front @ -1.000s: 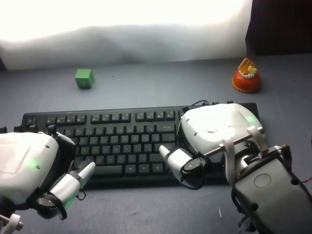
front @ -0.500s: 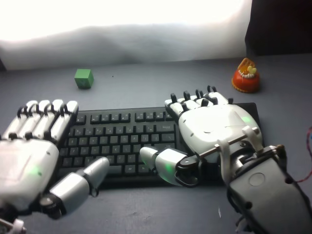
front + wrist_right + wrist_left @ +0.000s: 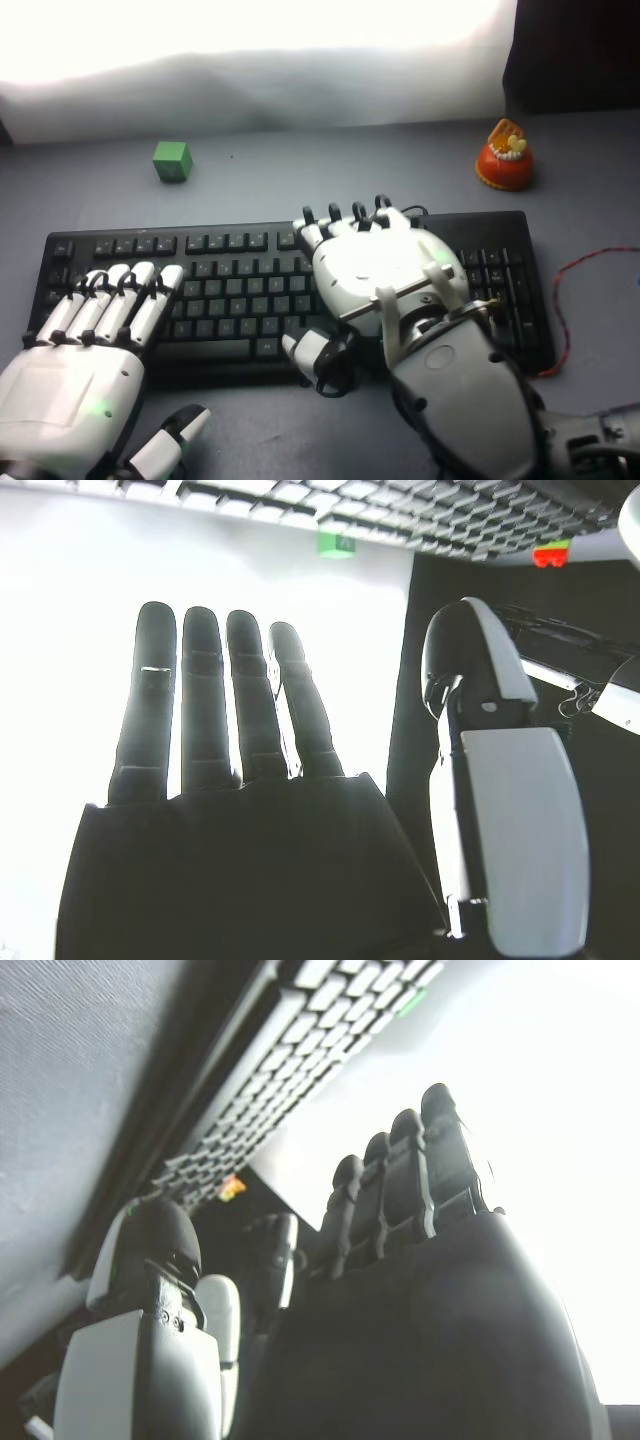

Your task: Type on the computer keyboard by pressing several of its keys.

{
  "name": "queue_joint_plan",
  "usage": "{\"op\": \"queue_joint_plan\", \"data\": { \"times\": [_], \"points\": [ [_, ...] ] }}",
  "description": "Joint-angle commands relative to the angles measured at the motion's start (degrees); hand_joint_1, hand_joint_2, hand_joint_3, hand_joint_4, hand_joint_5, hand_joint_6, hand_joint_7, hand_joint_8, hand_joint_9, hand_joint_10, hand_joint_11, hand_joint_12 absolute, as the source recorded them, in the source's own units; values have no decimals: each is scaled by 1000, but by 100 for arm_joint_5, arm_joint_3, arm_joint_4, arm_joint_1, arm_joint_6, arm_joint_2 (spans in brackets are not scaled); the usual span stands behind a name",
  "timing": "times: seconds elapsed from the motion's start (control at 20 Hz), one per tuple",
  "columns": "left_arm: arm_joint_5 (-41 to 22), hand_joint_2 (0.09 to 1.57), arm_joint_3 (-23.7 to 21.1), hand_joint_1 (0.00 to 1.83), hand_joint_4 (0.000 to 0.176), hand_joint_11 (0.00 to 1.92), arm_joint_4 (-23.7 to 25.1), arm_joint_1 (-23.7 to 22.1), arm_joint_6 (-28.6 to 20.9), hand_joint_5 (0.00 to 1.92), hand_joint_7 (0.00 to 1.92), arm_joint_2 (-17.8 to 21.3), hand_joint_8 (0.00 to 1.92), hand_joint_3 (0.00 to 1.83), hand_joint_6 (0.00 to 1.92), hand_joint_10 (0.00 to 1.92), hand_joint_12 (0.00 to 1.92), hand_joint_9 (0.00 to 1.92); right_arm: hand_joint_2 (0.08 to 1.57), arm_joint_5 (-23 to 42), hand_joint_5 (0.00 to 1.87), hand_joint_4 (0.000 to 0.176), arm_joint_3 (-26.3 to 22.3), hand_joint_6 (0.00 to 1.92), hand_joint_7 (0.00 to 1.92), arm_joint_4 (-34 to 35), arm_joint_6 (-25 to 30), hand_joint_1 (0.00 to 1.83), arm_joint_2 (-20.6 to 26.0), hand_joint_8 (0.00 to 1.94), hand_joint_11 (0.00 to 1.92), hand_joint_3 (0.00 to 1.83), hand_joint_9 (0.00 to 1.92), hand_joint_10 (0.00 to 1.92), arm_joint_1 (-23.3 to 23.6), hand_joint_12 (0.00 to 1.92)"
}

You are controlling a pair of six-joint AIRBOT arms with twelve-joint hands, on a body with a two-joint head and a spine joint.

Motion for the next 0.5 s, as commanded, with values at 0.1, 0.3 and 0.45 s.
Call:
{"op": "queue_joint_plan", "data": {
  "times": [0.1, 0.3, 0.45],
  "points": [
    [-240, 1216, 205, 743, 13, 0, 294, -100, 40, 0, 0, -72, 0, 0, 0, 0, 109, 0, 1169, 152, 200, 0, 204, 4, 221, -509, -5, 854, -227, 0, 0, 2, 213, 0, -32, 621],
    [53, 1227, 379, 703, 16, 0, 4, -302, 120, 0, 0, -154, 0, 2, 0, 0, 117, 0, 1185, 215, 194, 0, 445, 1, 209, -510, -10, 810, -545, 0, 0, 8, 195, 0, -79, 605],
    [188, 1238, 457, 688, 13, 0, -117, -424, 157, 0, 0, -187, 0, 5, 0, 0, 120, 0, 1183, 256, 179, 0, 506, 1, 195, -509, -54, 808, -729, 1, 0, 6, 203, 4, -118, 628]
  ]
}}
